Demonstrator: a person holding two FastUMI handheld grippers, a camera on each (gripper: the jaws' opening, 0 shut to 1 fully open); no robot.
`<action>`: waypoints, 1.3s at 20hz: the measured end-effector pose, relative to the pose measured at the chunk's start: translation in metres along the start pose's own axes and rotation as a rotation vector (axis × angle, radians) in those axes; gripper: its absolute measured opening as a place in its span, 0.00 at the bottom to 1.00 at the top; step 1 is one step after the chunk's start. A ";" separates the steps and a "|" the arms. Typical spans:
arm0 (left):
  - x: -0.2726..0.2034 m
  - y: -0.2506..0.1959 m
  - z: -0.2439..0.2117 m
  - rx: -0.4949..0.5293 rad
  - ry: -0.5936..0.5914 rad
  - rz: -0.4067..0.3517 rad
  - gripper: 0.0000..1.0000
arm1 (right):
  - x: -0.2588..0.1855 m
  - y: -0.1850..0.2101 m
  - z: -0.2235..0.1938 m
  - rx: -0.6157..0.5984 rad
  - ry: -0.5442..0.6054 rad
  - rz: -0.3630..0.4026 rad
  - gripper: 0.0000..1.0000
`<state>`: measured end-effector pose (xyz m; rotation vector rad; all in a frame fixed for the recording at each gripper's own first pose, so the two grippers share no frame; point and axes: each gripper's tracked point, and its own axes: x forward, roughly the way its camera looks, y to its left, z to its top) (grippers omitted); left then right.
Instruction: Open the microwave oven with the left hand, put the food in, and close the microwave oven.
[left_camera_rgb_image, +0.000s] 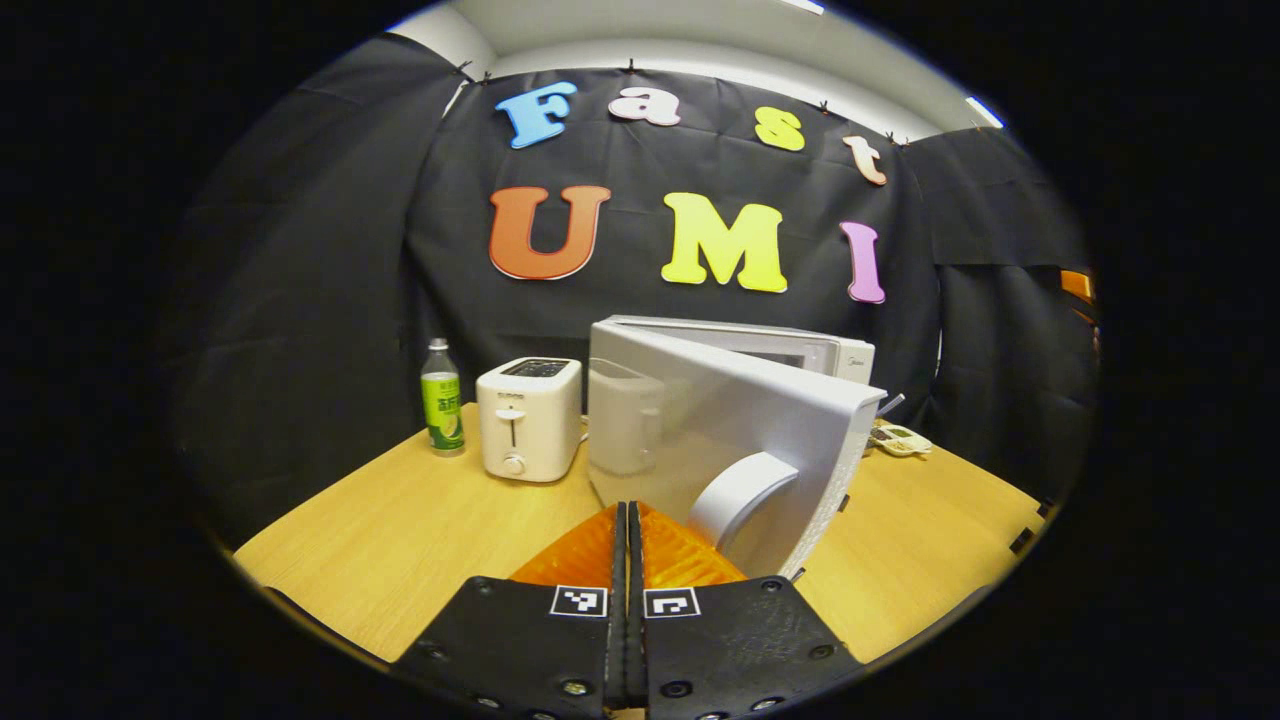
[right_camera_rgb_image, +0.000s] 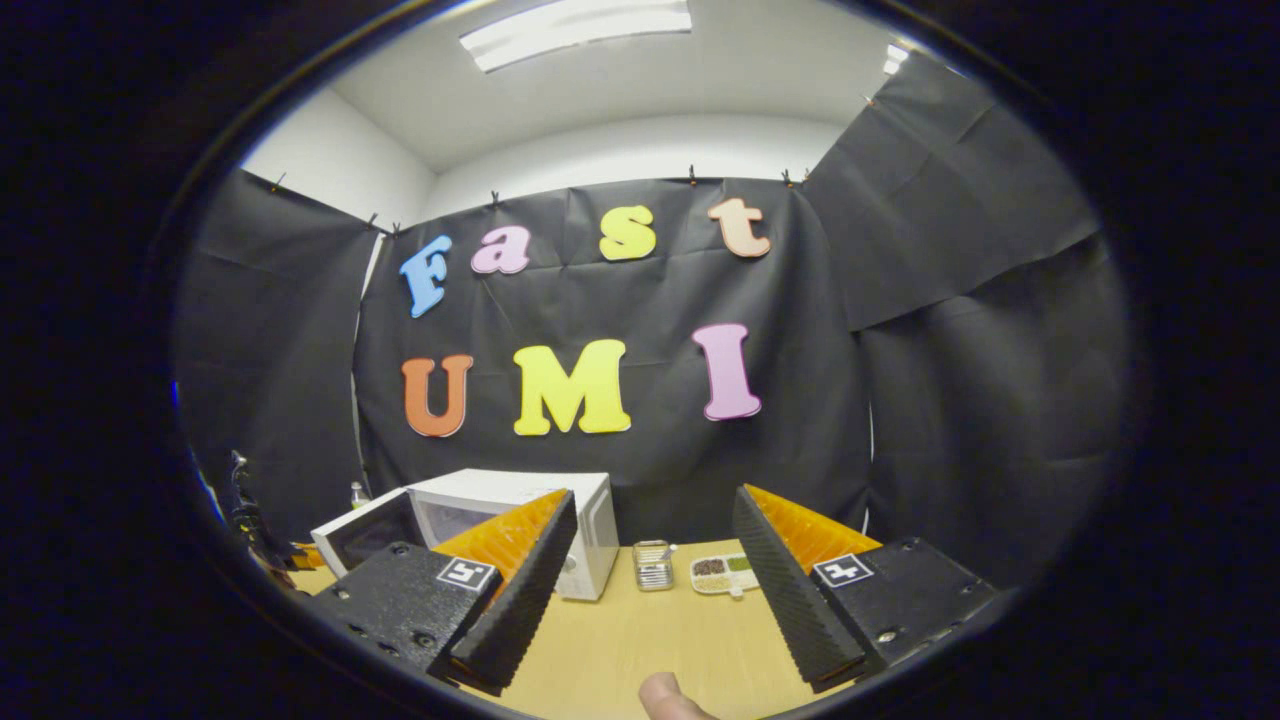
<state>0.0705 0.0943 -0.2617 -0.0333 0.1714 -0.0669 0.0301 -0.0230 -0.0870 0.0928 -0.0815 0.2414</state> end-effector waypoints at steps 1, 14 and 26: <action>0.008 -0.017 0.002 0.005 -0.008 -0.025 0.00 | 0.001 -0.005 -0.002 -0.005 0.002 -0.003 0.90; 0.100 -0.105 0.001 -0.018 0.020 -0.127 0.00 | 0.018 -0.050 -0.018 0.020 -0.008 0.004 0.91; 0.180 -0.148 0.007 -0.011 -0.002 -0.093 0.00 | 0.046 -0.093 -0.048 0.024 -0.003 -0.011 0.91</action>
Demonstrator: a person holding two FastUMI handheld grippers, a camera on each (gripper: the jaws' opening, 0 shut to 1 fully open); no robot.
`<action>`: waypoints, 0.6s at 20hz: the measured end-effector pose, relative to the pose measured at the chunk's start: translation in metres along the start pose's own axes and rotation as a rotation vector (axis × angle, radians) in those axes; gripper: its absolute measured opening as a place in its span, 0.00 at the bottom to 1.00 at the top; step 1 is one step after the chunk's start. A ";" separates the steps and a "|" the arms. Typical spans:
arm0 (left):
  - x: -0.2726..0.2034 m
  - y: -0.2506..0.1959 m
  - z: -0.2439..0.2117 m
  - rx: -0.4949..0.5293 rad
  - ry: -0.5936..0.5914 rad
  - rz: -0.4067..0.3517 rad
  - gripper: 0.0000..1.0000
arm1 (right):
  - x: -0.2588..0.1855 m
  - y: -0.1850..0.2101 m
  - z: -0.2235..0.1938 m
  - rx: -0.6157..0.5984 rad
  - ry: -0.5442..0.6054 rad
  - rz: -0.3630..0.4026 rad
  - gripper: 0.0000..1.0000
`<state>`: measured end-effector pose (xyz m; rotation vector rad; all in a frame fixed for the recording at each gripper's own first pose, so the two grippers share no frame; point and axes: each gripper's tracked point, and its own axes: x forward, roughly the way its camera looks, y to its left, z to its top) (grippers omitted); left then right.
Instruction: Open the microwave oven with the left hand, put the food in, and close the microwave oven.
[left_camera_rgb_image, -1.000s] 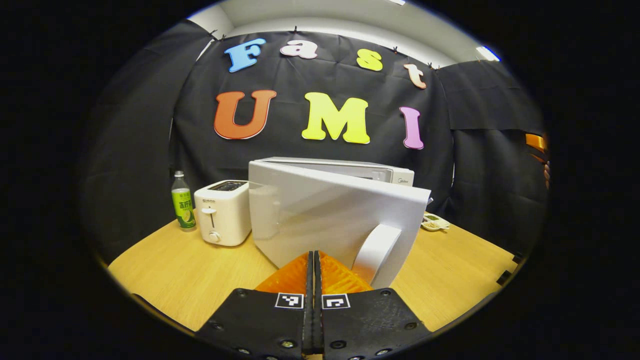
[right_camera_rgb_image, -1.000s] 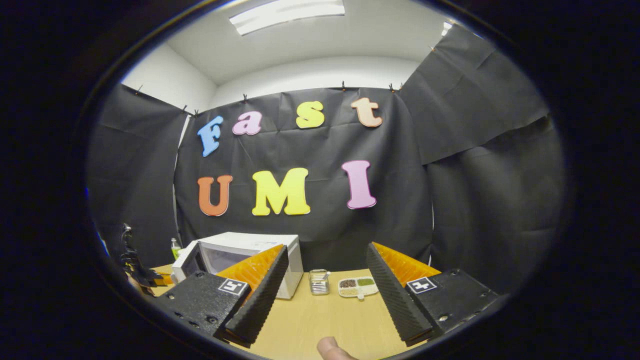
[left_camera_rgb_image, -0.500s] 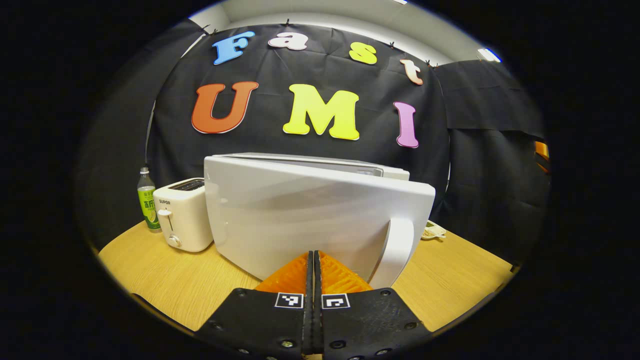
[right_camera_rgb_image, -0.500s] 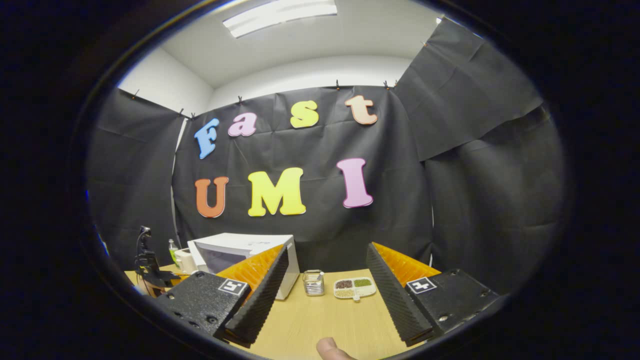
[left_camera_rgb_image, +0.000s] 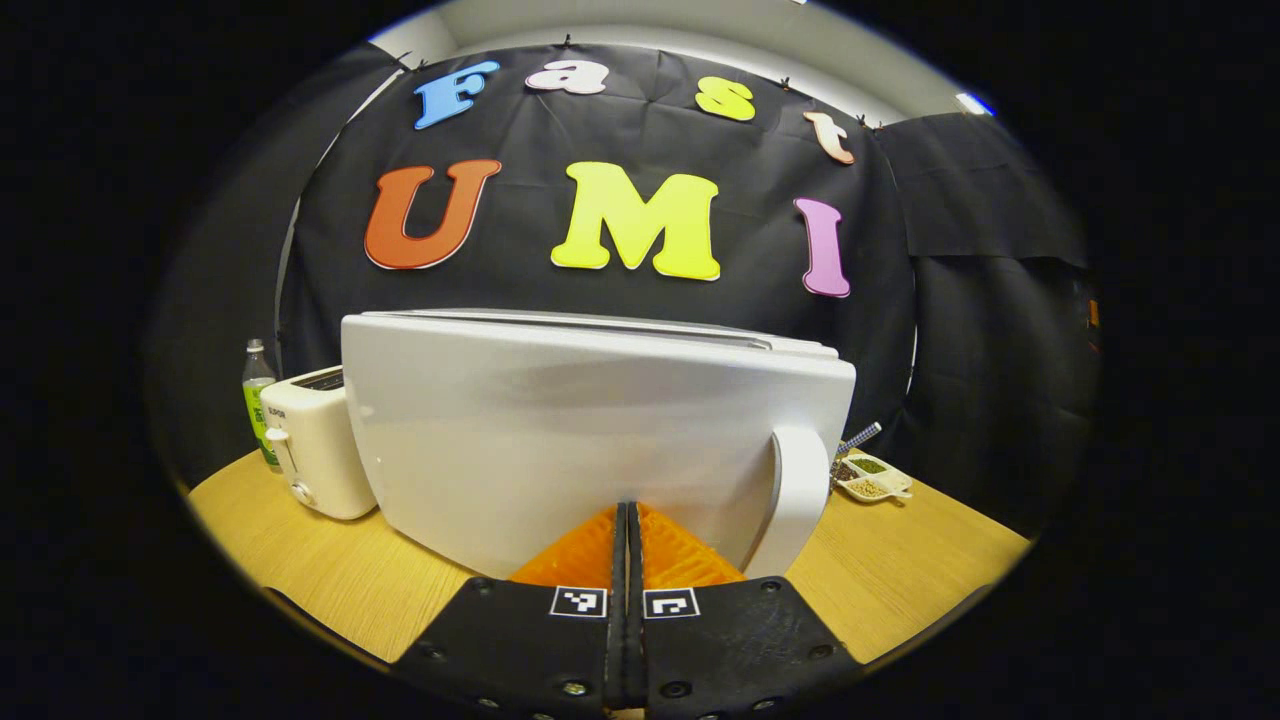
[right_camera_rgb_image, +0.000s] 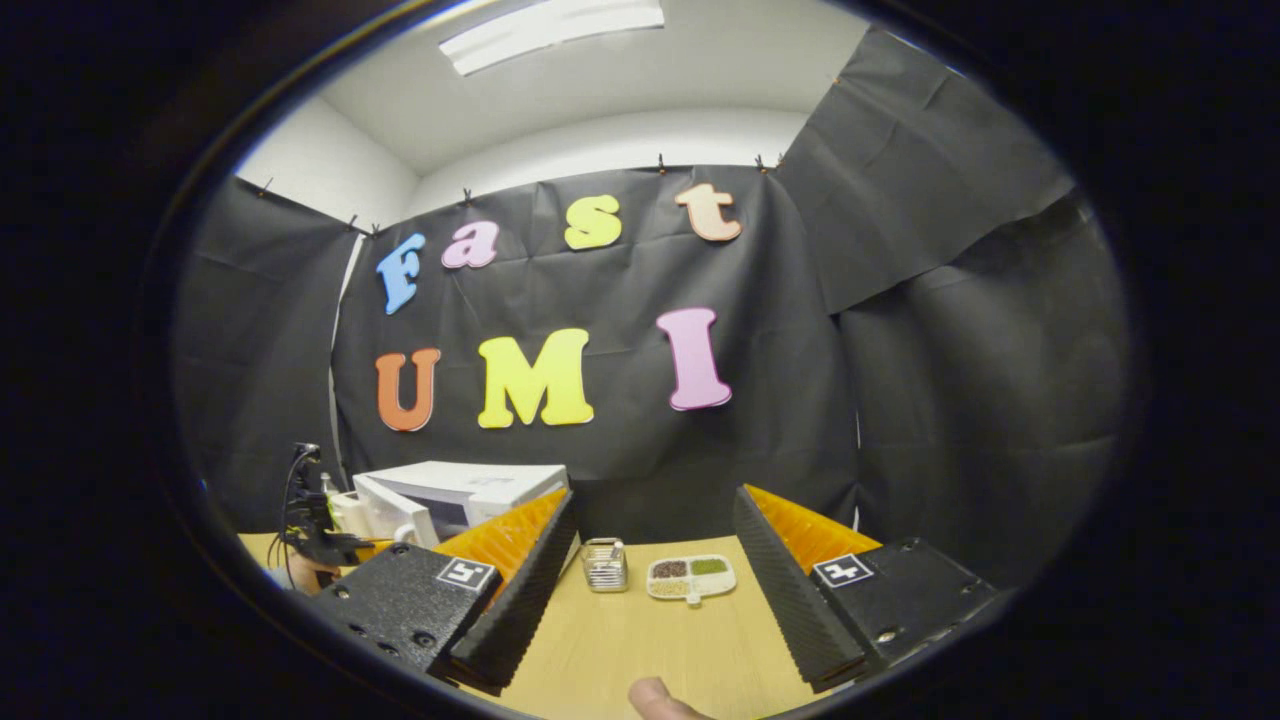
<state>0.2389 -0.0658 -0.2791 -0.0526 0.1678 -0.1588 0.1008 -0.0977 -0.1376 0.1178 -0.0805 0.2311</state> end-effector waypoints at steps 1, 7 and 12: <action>0.008 -0.004 0.000 -0.001 0.006 0.001 0.00 | 0.003 -0.003 -0.003 0.000 0.005 -0.001 0.91; 0.063 -0.025 0.011 -0.019 0.018 -0.019 0.00 | -0.002 -0.006 -0.014 0.024 0.051 -0.018 0.91; 0.074 -0.029 0.016 -0.036 0.059 0.019 0.00 | -0.021 0.015 -0.005 0.035 0.073 -0.027 0.91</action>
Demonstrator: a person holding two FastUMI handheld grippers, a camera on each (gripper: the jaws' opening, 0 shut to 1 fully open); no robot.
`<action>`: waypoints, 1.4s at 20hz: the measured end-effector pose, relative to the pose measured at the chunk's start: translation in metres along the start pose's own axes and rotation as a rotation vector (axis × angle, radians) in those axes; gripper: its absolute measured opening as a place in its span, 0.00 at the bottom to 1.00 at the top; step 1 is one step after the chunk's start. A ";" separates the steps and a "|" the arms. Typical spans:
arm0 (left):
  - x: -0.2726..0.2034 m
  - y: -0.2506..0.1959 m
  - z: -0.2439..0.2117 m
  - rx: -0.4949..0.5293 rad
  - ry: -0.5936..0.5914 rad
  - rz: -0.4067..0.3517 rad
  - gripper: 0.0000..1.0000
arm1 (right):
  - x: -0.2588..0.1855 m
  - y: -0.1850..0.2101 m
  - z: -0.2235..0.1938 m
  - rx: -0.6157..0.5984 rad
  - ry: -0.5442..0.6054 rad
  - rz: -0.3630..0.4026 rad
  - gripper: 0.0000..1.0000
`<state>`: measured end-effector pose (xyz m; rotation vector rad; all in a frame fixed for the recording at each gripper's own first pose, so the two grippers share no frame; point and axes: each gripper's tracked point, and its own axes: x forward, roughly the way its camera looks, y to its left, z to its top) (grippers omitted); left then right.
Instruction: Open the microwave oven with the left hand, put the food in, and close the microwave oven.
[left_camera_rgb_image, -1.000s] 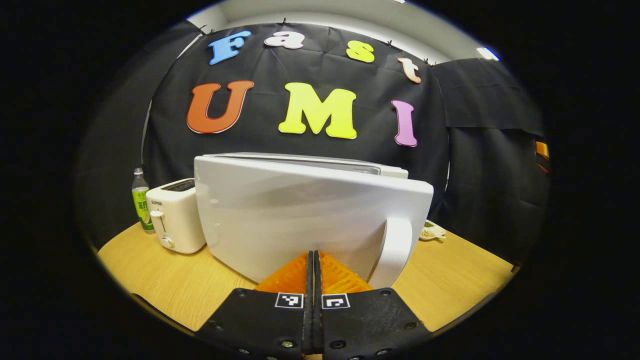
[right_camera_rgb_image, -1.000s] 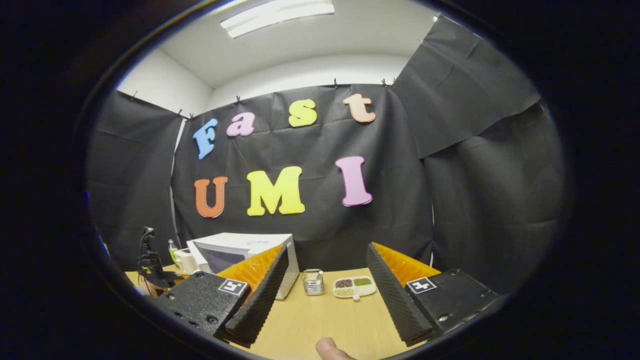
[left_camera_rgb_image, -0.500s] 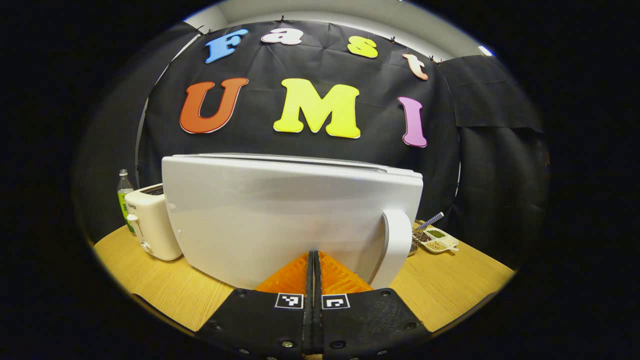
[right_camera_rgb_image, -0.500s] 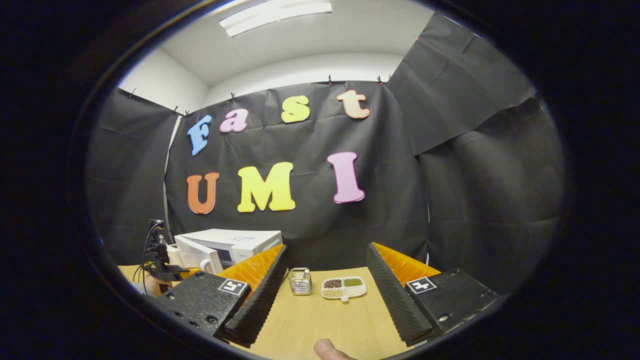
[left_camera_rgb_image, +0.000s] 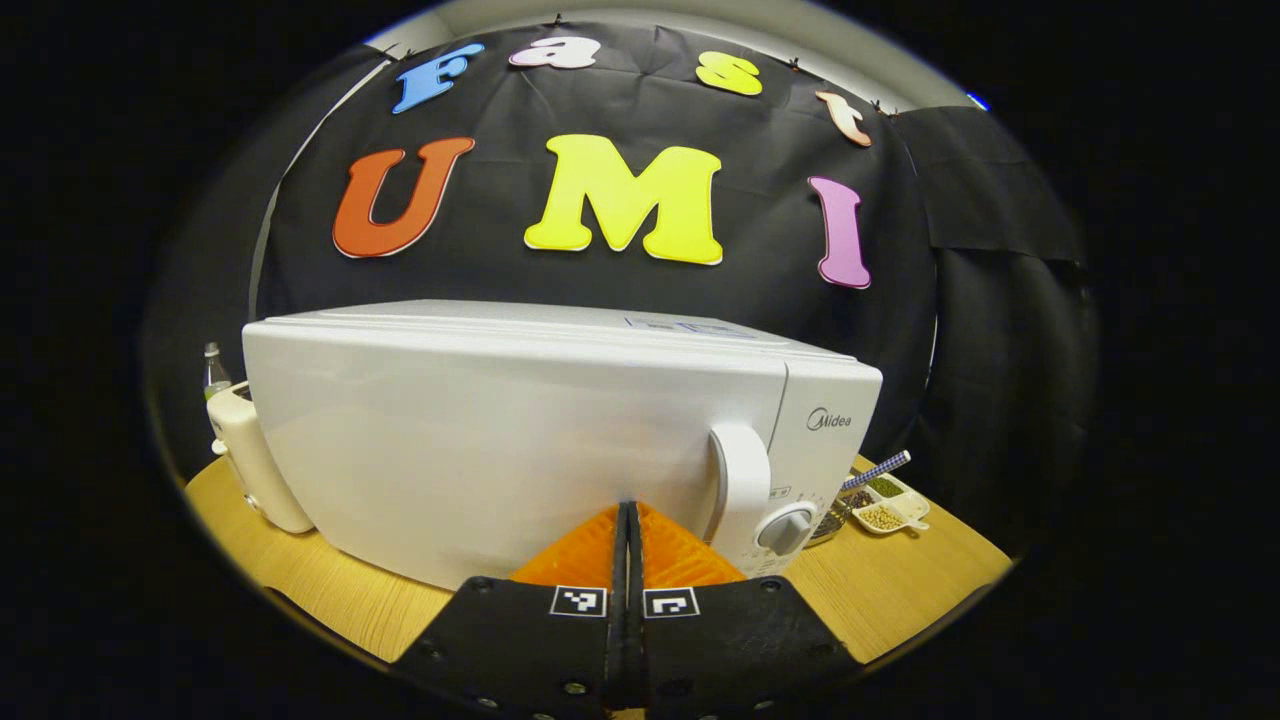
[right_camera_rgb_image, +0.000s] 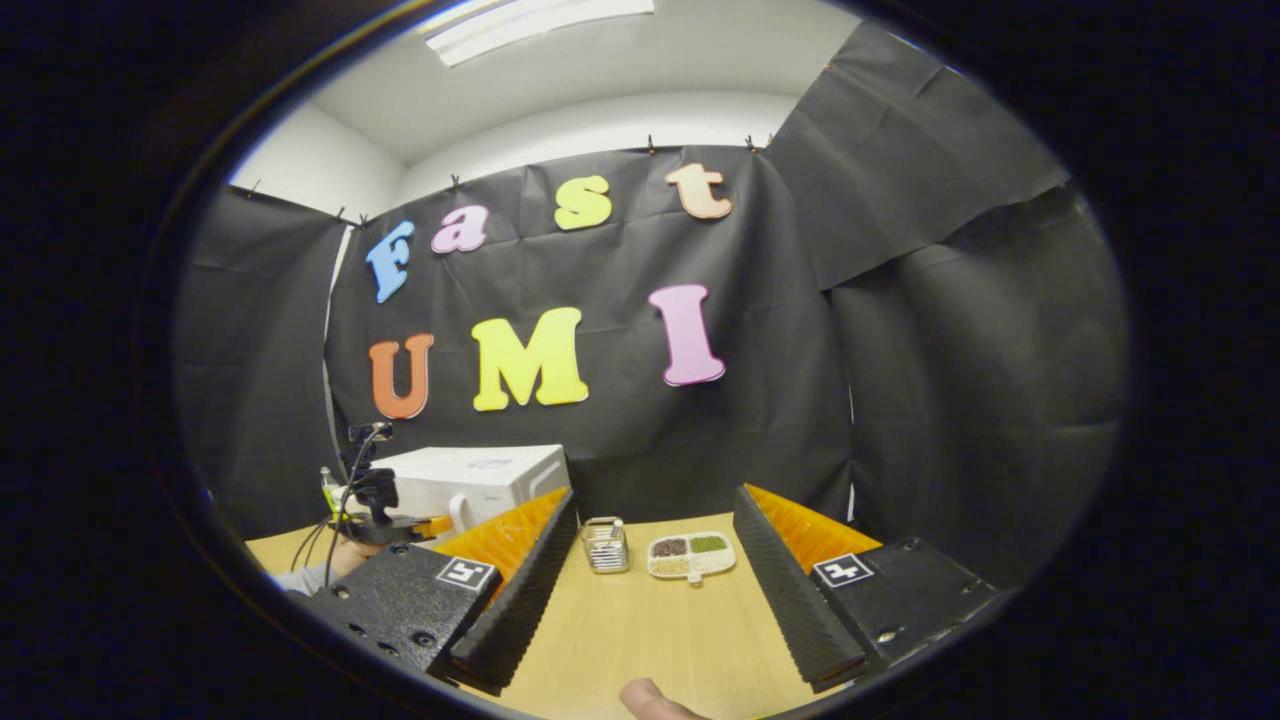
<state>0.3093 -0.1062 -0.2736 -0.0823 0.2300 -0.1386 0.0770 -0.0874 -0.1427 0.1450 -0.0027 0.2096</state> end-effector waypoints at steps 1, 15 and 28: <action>-0.001 -0.001 -0.002 -0.013 0.015 -0.004 0.00 | -0.005 0.002 -0.001 0.002 0.010 -0.008 0.91; -0.187 0.021 0.067 0.071 -0.099 -0.002 0.23 | -0.063 0.041 0.000 0.060 0.054 -0.062 0.91; -0.384 0.018 0.130 0.105 -0.261 0.115 0.93 | -0.109 0.099 0.035 0.014 -0.024 -0.049 0.90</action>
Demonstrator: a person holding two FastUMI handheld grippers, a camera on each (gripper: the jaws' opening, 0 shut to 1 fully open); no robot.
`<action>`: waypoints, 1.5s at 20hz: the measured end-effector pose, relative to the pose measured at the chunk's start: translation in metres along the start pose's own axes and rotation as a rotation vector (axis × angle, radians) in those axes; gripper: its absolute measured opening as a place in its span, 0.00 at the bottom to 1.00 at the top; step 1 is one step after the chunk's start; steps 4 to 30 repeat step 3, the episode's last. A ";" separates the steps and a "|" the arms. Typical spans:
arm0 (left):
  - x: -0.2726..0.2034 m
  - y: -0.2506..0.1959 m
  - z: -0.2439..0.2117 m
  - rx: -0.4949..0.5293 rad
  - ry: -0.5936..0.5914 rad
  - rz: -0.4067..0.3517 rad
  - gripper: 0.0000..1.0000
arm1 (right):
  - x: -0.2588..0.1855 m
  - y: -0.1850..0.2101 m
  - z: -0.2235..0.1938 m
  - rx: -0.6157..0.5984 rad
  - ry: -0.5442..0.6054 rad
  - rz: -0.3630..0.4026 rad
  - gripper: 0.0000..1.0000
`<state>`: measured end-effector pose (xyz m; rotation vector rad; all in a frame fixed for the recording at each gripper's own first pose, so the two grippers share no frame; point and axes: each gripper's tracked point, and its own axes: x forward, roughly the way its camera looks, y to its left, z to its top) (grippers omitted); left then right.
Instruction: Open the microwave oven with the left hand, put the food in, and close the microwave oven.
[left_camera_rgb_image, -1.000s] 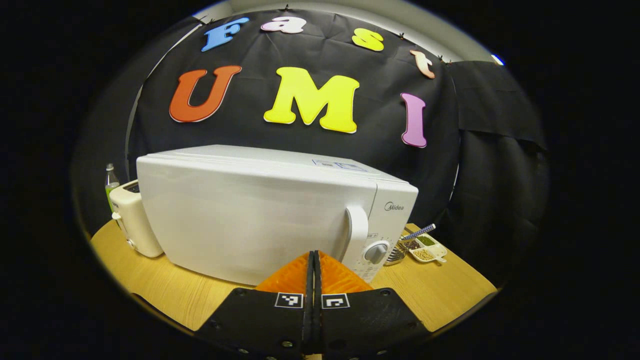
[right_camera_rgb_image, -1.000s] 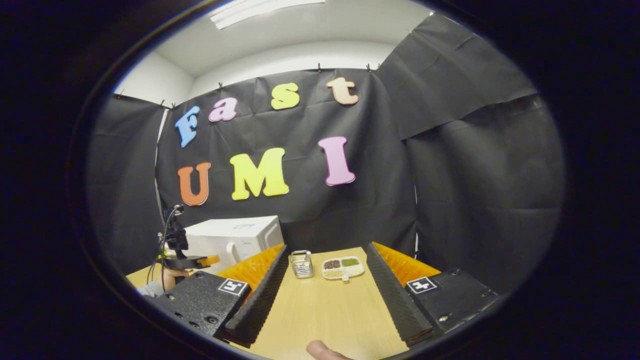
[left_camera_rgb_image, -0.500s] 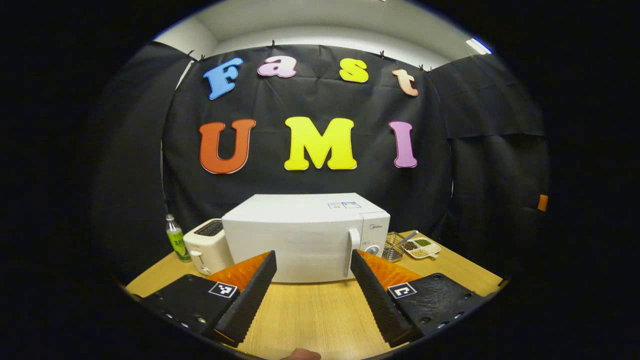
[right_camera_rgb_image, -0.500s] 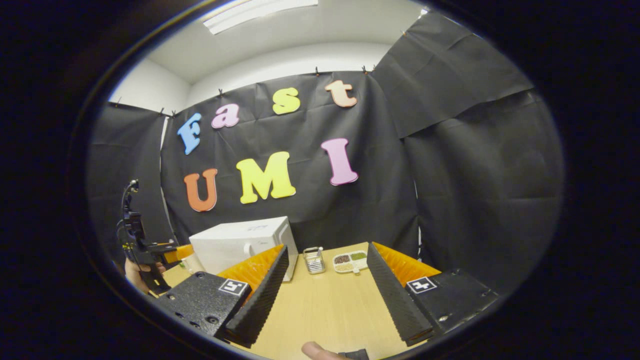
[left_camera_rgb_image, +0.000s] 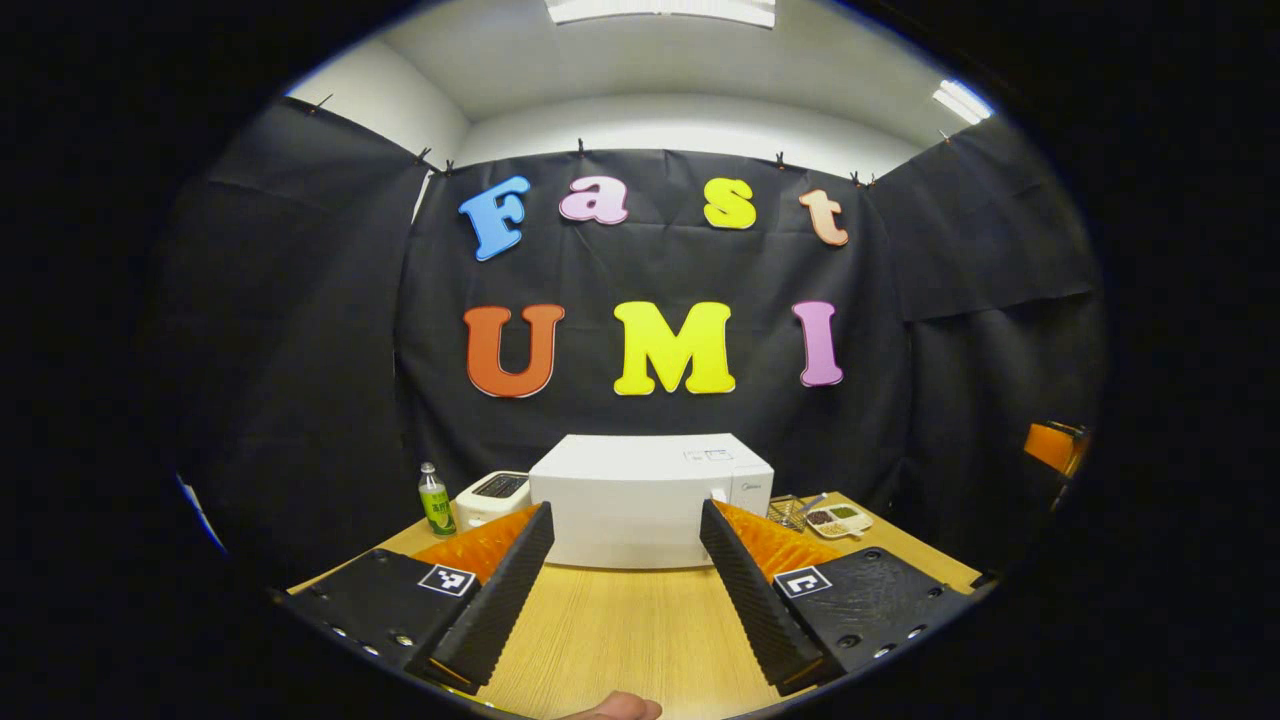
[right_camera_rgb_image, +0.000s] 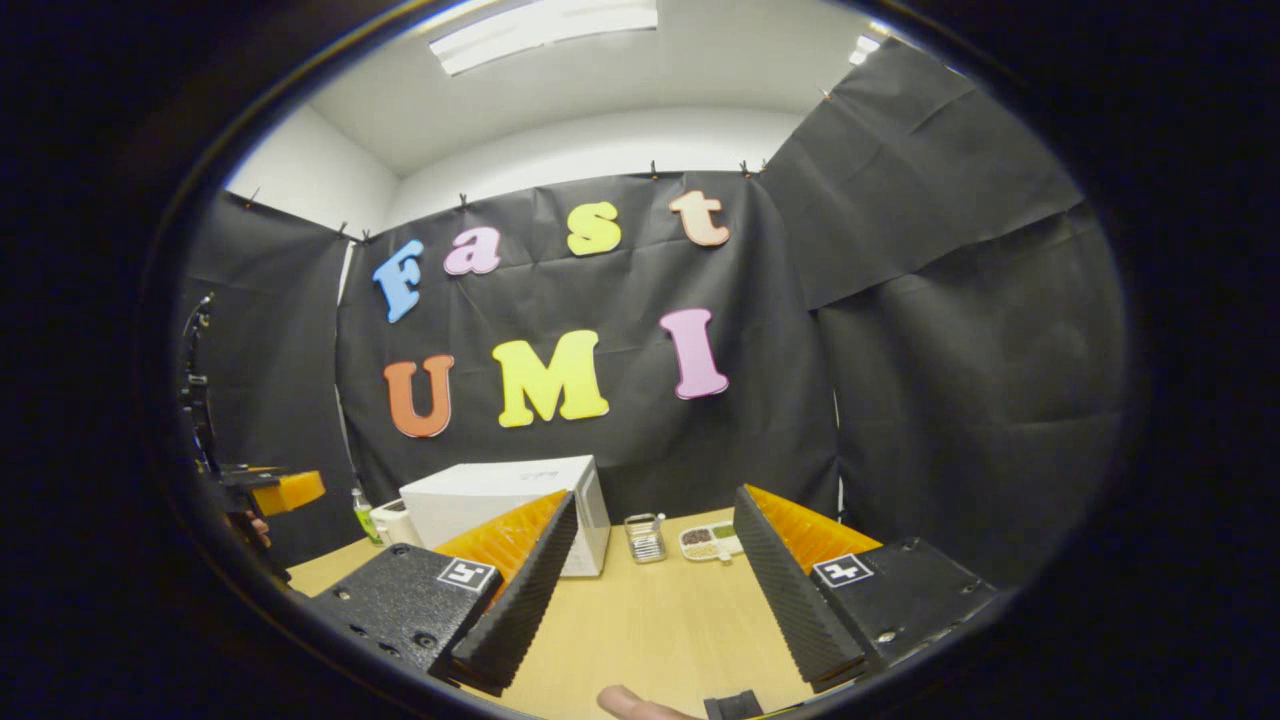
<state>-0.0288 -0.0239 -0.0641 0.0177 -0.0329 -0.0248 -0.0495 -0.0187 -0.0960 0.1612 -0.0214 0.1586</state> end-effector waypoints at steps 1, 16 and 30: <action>-0.011 -0.001 0.005 -0.007 -0.019 -0.008 0.92 | -0.002 0.005 0.000 -0.002 0.002 0.007 0.90; -0.034 -0.001 0.011 -0.023 -0.047 -0.017 0.93 | -0.008 0.014 0.002 0.001 -0.002 0.025 0.90; -0.034 -0.001 0.011 -0.023 -0.047 -0.017 0.93 | -0.008 0.014 0.002 0.001 -0.002 0.025 0.90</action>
